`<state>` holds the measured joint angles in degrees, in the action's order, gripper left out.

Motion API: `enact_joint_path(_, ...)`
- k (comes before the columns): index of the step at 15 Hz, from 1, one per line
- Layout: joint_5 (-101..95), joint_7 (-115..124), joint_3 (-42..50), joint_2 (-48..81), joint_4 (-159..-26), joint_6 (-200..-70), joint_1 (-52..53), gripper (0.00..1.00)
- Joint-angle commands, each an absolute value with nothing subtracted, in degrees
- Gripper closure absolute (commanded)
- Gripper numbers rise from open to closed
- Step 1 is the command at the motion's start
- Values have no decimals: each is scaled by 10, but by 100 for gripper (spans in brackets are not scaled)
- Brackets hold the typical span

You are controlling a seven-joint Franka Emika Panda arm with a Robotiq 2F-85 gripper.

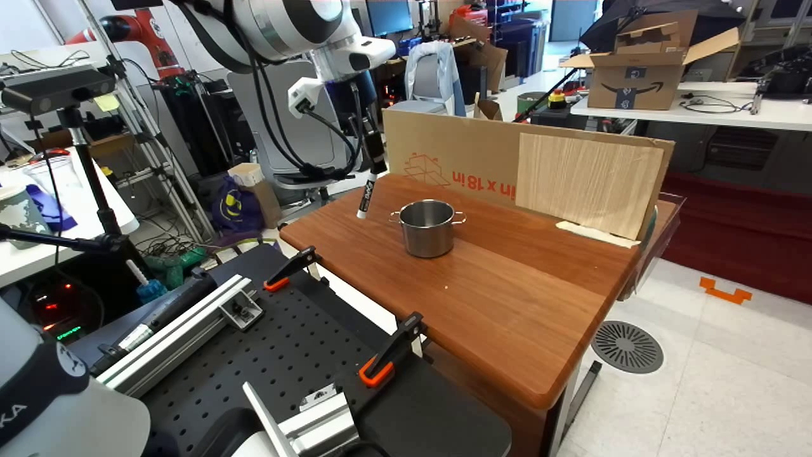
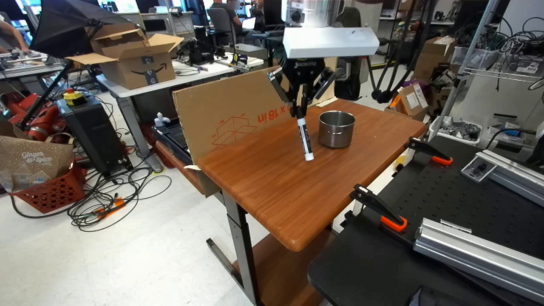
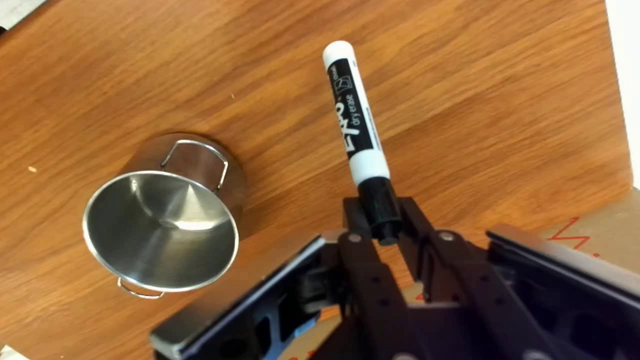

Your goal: Remove the marker from the pot and put it on the table

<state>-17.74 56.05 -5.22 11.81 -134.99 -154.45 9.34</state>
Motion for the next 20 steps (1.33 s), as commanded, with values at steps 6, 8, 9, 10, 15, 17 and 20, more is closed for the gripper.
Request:
enact_joint_path(6, -201, 560, 16, 241, -1221, -1521, 168, 95)
enact_joint_path(8, -198, 556, 26, 264, -1201, -1520, 181, 95)
enact_joint_path(9, -199, 556, 32, 276, -1191, -1520, 188, 95)
enact_joint_path(10, -197, 554, 36, 288, -1183, -1518, 193, 95)
enact_joint_path(15, -190, 542, 53, 334, -1148, -1514, 211, 95)
enact_joint_path(17, -189, 534, 56, 348, -1135, -1511, 214, 95)
enact_joint_path(20, -185, 524, 58, 370, -1116, -1506, 216, 95)
